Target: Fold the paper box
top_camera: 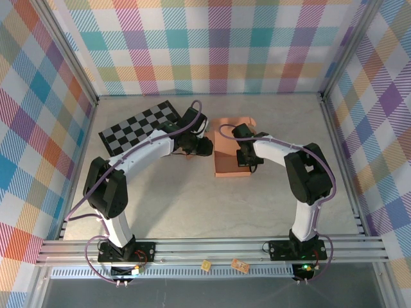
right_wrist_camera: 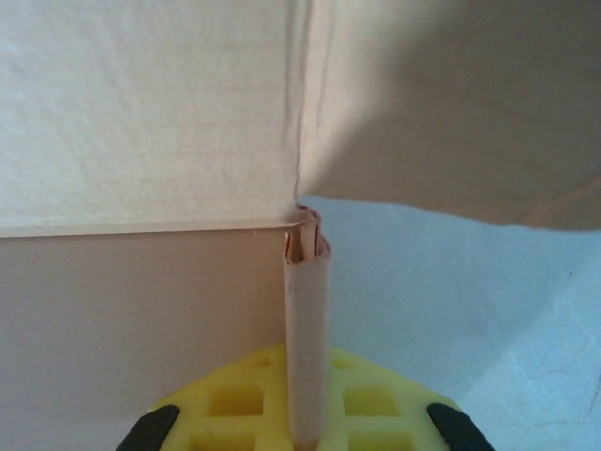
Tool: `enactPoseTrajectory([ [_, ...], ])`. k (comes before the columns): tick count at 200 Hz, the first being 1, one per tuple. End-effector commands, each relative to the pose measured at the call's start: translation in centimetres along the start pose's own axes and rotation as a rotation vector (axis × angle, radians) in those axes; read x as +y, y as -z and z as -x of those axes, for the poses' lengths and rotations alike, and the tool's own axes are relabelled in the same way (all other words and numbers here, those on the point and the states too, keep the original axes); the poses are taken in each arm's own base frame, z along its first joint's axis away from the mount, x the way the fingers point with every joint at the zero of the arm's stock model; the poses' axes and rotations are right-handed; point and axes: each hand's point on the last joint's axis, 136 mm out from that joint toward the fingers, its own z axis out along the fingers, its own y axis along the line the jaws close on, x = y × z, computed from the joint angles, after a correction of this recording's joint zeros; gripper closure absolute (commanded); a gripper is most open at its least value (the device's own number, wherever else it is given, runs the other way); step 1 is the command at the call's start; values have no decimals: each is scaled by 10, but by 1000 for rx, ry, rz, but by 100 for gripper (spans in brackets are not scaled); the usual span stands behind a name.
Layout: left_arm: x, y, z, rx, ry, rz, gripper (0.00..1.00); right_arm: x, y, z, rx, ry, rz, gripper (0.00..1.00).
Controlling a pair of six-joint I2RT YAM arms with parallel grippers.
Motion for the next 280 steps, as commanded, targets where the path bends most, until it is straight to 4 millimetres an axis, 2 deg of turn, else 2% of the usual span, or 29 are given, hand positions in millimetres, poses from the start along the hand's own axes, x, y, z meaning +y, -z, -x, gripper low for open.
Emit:
enactPoseTrajectory([
  [1,5,13,-2,-2,37,-2,62,-6,3,0,-29,15,-4,100],
  [20,5,17,7,-18,61,-18,60,-4,15,4,-61,13,29,92],
  [69,14,29,48,-54,73,-36,50,-3,75,30,-155,-31,203,58],
  [87,11,31,63,-55,59,-70,44,-7,97,45,-183,-44,289,52],
  [108,2,17,69,22,29,-129,43,-15,112,66,-177,-54,372,49],
  [127,7,-1,61,115,12,-103,44,-28,116,84,-188,-69,400,48],
  [152,11,-13,61,122,-1,-93,44,-41,116,105,-192,-135,462,48],
  [184,3,-28,56,153,1,-118,45,-43,116,125,-151,-238,573,50],
  [223,-9,-38,47,176,-16,-119,48,-46,103,126,-57,-365,614,49],
  [263,-3,-48,47,161,-34,-54,54,-51,95,123,19,-469,637,49],
  [280,2,-46,53,129,-31,-17,55,-53,101,127,-15,-492,648,49],
])
